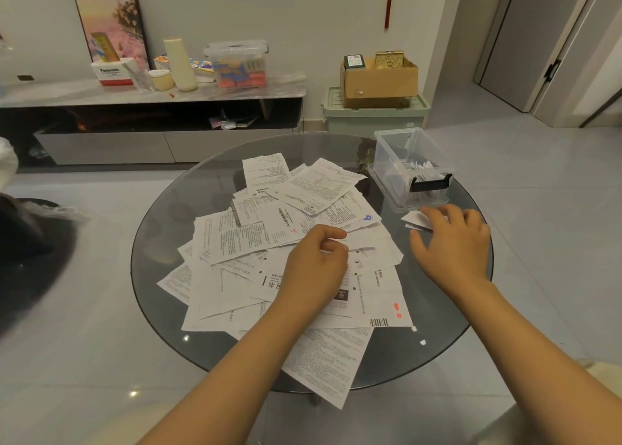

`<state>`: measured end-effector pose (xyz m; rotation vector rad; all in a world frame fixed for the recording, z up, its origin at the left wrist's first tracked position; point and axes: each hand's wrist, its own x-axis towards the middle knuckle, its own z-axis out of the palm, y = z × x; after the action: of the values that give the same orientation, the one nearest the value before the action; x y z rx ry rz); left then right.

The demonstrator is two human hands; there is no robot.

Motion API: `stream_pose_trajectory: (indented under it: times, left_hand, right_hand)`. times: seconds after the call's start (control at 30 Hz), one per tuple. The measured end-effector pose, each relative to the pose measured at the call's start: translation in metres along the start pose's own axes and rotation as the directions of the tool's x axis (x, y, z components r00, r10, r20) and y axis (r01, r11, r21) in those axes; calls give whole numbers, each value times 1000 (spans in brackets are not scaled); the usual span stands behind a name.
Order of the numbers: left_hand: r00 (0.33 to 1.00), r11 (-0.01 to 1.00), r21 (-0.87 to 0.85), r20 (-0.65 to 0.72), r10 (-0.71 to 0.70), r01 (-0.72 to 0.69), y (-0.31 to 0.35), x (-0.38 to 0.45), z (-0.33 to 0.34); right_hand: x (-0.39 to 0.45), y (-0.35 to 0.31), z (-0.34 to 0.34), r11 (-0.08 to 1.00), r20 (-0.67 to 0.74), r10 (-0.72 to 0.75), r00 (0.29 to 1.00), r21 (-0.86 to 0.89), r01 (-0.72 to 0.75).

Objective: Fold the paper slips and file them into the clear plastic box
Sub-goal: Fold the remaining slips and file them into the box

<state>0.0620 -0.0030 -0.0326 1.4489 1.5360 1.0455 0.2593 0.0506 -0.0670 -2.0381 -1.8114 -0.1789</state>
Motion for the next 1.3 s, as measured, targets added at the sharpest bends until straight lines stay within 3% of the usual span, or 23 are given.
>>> stream_pose_trajectory:
  times: [0.1, 0.17, 0.3, 0.4, 0.53, 0.63, 0.73, 0.9, 1.07, 1.3]
  left_hand:
    - [998, 991, 116, -2, 61, -61, -2, 0, -2]
    - [990, 950, 281, -2, 141, -135, -5, 1, -2]
    - [954, 691, 684, 25, 300, -236, -12, 10, -7]
    - [963, 624, 760, 9, 269, -182, -19, 21, -14]
    - [995, 550, 833, 0, 101, -56, -31, 35, -24]
    - [1000, 579, 816, -20, 21, 4, -32, 40, -30]
    - [995, 560, 828, -43, 93, -17, -28, 44, -40]
    - [998, 625, 779, 7, 63, -45, -28, 44, -53]
    - [994, 734, 677, -41, 99, -45, -20, 36, -53]
    - [988, 876, 456, 57, 146, -156, -10, 15, -38]
  right_hand:
    - [-6, -8, -6, 999, -4, -28, 1000, 18, 28]
    - [-11, -17, -9, 996, 4, -75, 997, 55, 74]
    - [-18, -35, -21, 973, 34, -208, 978, 111, 203]
    - [-18, -45, -24, 959, 89, -258, 962, 146, 243]
    - [-18, -54, -21, 944, 162, -294, 942, 203, 259]
    - [-20, -60, -14, 935, 186, -310, 933, 236, 263]
    - [-23, -68, -10, 920, 178, -337, 925, 270, 283]
    - [-24, -74, -8, 890, 120, -393, 912, 299, 344]
    - [-25, -78, -8, 877, 111, -395, 912, 341, 339]
    - [-32, -75, -10, 878, 210, -382, 900, 387, 283]
